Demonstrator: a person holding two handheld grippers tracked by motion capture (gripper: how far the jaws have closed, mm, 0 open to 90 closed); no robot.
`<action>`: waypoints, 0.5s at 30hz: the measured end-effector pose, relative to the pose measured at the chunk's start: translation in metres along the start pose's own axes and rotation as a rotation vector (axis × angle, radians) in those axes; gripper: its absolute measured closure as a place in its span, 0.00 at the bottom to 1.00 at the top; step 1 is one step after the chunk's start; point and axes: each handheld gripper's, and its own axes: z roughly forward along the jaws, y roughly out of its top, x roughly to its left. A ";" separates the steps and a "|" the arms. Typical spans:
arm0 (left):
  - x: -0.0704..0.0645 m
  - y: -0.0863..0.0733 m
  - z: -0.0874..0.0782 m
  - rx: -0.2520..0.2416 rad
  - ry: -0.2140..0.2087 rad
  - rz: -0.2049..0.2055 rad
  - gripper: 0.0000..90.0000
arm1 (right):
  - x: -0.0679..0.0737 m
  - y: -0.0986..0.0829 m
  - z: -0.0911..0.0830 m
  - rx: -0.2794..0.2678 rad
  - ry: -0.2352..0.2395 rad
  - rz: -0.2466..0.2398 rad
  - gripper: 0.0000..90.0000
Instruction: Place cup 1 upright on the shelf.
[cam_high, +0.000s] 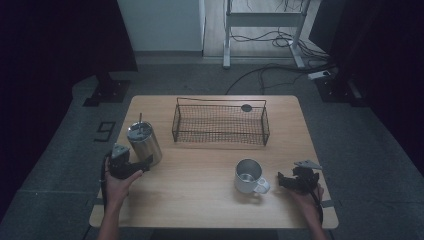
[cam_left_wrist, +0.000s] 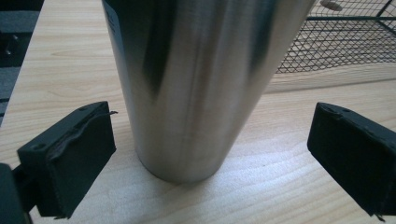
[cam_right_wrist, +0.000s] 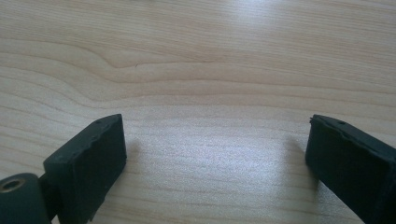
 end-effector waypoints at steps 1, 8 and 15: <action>0.000 0.000 0.001 0.002 0.001 0.003 0.01 | 0.000 0.000 0.000 0.000 0.000 0.000 0.06; 0.001 0.003 0.008 -0.009 0.009 0.010 0.01 | 0.000 0.000 0.000 0.000 -0.001 0.000 0.06; 0.002 0.004 0.013 -0.034 0.019 0.009 0.02 | 0.000 0.000 0.000 0.000 -0.002 0.001 0.06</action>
